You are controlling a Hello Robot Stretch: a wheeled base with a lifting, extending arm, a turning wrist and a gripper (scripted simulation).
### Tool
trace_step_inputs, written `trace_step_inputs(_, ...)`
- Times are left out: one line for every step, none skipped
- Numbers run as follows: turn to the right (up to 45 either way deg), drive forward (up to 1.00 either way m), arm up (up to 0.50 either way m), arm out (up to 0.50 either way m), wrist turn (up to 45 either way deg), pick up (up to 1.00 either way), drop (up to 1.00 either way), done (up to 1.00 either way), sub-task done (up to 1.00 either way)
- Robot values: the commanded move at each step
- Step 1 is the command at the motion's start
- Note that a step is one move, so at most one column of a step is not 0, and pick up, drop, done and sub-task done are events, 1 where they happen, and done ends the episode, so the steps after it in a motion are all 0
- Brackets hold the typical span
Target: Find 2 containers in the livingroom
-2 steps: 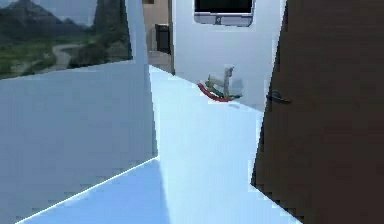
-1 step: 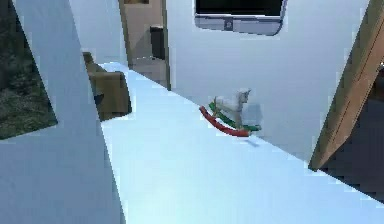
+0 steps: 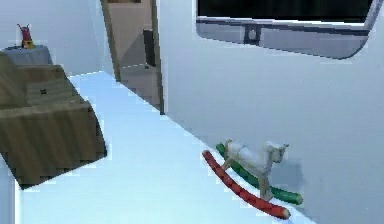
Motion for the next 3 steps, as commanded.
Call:
trace_step_inputs(9.0,0.0,0.0,0.0,0.0,0.0,0.0,0.0,0.0)
trace_step_inputs(0.0,0.3,0.0,0.0,0.0,0.0,0.0,0.0,0.0)
trace_step_inputs(-24.0,0.0,0.0,0.0,0.0,0.0,0.0,0.0,0.0)
